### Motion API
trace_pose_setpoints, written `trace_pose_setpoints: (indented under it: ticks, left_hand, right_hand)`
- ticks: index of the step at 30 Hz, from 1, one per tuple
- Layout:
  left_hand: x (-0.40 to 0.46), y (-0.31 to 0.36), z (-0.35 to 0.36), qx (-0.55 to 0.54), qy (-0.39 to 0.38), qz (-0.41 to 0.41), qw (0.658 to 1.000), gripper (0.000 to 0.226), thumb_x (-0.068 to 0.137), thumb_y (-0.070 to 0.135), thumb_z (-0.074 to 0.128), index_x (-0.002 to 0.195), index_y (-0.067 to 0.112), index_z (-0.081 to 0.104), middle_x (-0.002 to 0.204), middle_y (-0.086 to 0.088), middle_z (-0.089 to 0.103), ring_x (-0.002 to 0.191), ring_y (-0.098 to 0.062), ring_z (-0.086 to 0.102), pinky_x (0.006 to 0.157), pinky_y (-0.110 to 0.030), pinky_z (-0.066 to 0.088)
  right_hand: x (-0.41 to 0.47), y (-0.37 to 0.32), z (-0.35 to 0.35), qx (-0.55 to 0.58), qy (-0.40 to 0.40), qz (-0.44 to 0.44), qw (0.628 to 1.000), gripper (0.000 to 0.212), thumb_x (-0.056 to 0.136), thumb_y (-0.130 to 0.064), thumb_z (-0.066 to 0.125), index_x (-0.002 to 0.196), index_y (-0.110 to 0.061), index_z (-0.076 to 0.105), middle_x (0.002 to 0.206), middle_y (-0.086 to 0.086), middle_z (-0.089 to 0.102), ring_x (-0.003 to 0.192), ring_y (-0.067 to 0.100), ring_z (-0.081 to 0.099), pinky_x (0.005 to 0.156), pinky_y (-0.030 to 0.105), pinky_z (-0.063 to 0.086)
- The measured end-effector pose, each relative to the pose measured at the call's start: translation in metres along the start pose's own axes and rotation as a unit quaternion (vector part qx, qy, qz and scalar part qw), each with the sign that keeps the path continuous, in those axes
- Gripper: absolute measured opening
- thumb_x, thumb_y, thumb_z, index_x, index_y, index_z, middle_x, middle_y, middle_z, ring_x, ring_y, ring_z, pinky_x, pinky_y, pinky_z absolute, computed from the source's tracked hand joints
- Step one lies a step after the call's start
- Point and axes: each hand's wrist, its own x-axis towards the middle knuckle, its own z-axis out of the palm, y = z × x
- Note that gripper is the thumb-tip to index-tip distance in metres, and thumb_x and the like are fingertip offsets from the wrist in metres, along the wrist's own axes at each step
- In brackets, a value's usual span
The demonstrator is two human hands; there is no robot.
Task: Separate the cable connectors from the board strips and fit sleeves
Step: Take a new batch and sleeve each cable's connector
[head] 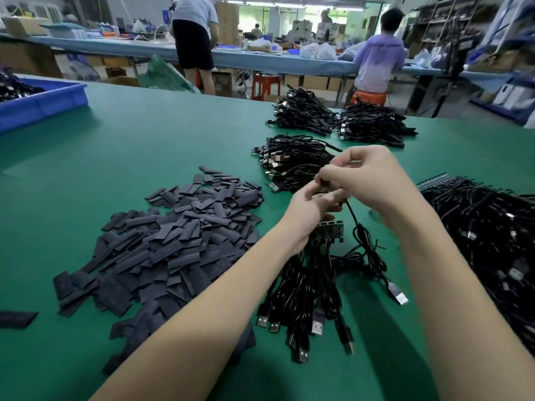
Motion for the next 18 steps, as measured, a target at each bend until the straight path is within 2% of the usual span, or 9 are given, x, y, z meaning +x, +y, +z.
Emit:
trace_pose_setpoints:
  ticks: [2, 5, 7, 8, 12, 16, 18]
  left_hand:
    - [0.003, -0.001, 0.003, 0.010, -0.006, -0.001, 1.000, 0.009, 0.098, 0.012, 0.062, 0.096, 0.020, 0.064, 0.088, 0.002, 0.069, 0.080, -0.010, 0.065, 0.070, -0.023, 0.047]
    - [0.002, -0.001, 0.006, 0.038, -0.004, 0.016, 0.999, 0.008, 0.096, 0.016, 0.067, 0.098, 0.024, 0.065, 0.089, 0.004, 0.075, 0.085, -0.008, 0.068, 0.075, -0.026, 0.048]
    - [0.003, -0.001, 0.004, 0.070, -0.010, 0.032, 0.997, 0.012, 0.095, 0.021, 0.069, 0.103, 0.026, 0.062, 0.089, 0.007, 0.078, 0.085, -0.001, 0.069, 0.077, -0.026, 0.047]
    - [0.001, 0.003, 0.004, 0.087, -0.016, 0.036, 0.995, 0.015, 0.095, 0.024, 0.070, 0.106, 0.027, 0.061, 0.091, 0.008, 0.078, 0.086, 0.003, 0.069, 0.078, -0.026, 0.046]
    - [-0.002, 0.013, 0.006, 0.117, -0.042, 0.049, 0.991, 0.025, 0.094, 0.029, 0.071, 0.115, 0.024, 0.058, 0.096, 0.007, 0.079, 0.091, 0.006, 0.068, 0.084, -0.028, 0.044]
    - [-0.003, 0.017, 0.009, 0.121, -0.071, 0.044, 0.989, 0.025, 0.092, 0.031, 0.072, 0.113, 0.025, 0.058, 0.098, 0.005, 0.079, 0.095, 0.002, 0.069, 0.089, -0.031, 0.043]
    - [-0.003, 0.018, 0.010, 0.116, -0.078, 0.044, 0.989, 0.024, 0.092, 0.030, 0.073, 0.111, 0.025, 0.058, 0.097, 0.004, 0.079, 0.094, 0.002, 0.070, 0.088, -0.031, 0.043]
  right_hand:
    - [-0.006, 0.017, -0.020, 0.084, 0.017, 0.023, 0.996, 0.014, 0.082, -0.022, 0.083, 0.078, -0.013, 0.072, 0.063, -0.010, 0.068, 0.050, 0.000, 0.051, 0.048, 0.014, 0.039]
    - [-0.012, 0.038, -0.038, 0.197, 0.038, 0.063, 0.978, 0.021, 0.078, -0.035, 0.086, 0.088, -0.020, 0.075, 0.084, -0.008, 0.074, 0.061, 0.007, 0.045, 0.047, 0.016, 0.033]
    - [-0.013, 0.048, -0.042, 0.276, 0.046, 0.071, 0.958, 0.034, 0.072, -0.040, 0.085, 0.100, -0.023, 0.077, 0.095, -0.006, 0.078, 0.061, 0.006, 0.044, 0.045, 0.013, 0.032]
    - [-0.014, 0.051, -0.042, 0.303, 0.052, 0.066, 0.949, 0.036, 0.070, -0.041, 0.084, 0.101, -0.024, 0.079, 0.099, -0.005, 0.078, 0.060, 0.006, 0.043, 0.045, 0.013, 0.031]
    - [-0.018, 0.059, -0.038, 0.355, 0.059, 0.058, 0.931, 0.021, 0.071, -0.039, 0.084, 0.086, -0.026, 0.083, 0.095, -0.007, 0.077, 0.057, 0.004, 0.039, 0.044, 0.012, 0.027]
    - [-0.017, 0.064, -0.037, 0.403, 0.074, 0.067, 0.910, 0.027, 0.072, -0.035, 0.083, 0.095, -0.021, 0.080, 0.096, -0.008, 0.077, 0.053, 0.003, 0.037, 0.043, 0.013, 0.025]
    - [-0.017, 0.067, -0.037, 0.422, 0.074, 0.062, 0.901, 0.021, 0.071, -0.034, 0.084, 0.089, -0.023, 0.082, 0.097, -0.007, 0.077, 0.053, 0.003, 0.035, 0.044, 0.014, 0.024]
